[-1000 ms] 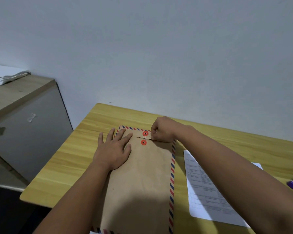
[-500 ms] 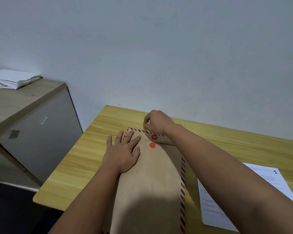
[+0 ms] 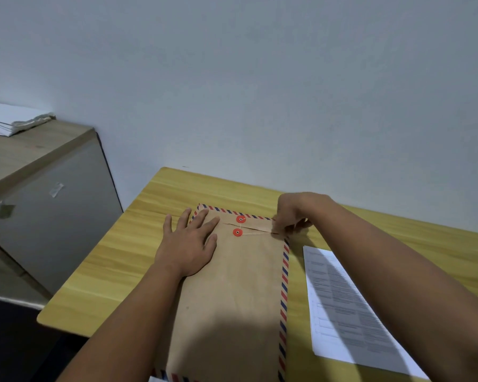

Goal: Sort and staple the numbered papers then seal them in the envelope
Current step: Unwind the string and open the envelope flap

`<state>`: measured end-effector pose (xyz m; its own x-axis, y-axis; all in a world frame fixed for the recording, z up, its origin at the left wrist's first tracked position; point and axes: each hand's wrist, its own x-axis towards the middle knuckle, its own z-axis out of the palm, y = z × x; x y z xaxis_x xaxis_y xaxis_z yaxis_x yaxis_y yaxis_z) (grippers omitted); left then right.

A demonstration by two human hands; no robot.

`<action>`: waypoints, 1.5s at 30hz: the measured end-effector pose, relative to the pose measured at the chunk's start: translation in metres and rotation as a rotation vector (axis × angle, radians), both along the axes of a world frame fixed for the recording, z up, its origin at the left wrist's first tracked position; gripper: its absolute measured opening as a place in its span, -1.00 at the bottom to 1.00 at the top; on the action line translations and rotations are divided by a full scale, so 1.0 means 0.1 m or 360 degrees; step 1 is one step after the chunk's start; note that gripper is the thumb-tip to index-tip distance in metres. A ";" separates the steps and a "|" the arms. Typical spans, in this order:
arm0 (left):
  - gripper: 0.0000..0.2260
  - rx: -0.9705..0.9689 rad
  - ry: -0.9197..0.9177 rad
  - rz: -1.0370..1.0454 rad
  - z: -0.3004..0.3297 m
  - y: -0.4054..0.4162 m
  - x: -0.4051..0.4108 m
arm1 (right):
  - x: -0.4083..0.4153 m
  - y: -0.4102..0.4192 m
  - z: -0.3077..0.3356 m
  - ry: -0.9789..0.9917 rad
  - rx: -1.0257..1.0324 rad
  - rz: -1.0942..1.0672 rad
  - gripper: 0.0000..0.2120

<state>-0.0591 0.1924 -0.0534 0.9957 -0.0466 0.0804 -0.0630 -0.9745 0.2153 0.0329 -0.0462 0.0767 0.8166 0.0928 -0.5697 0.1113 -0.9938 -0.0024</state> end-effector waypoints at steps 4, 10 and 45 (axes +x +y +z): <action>-0.50 -0.0033 -0.0039 -0.0012 0.00 0.00 -0.01 | 0.09 0.00 0.03 -0.0643 -0.0046 -0.0015 -0.84; -0.52 -0.0017 -0.0031 -0.0022 0.00 0.01 -0.01 | 0.22 -0.02 -0.01 -0.0973 -0.0034 -0.0040 -0.79; -0.56 -0.0159 -0.0167 0.0110 0.61 -0.73 -0.29 | -0.45 -0.40 -0.57 -0.0577 0.1585 -0.0988 -0.80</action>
<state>-0.0886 0.1190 0.0072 0.9822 0.0349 0.1848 -0.0240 -0.9514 0.3072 -0.0123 -0.0864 0.0198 0.9737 -0.1031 -0.2033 -0.2280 -0.4605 -0.8579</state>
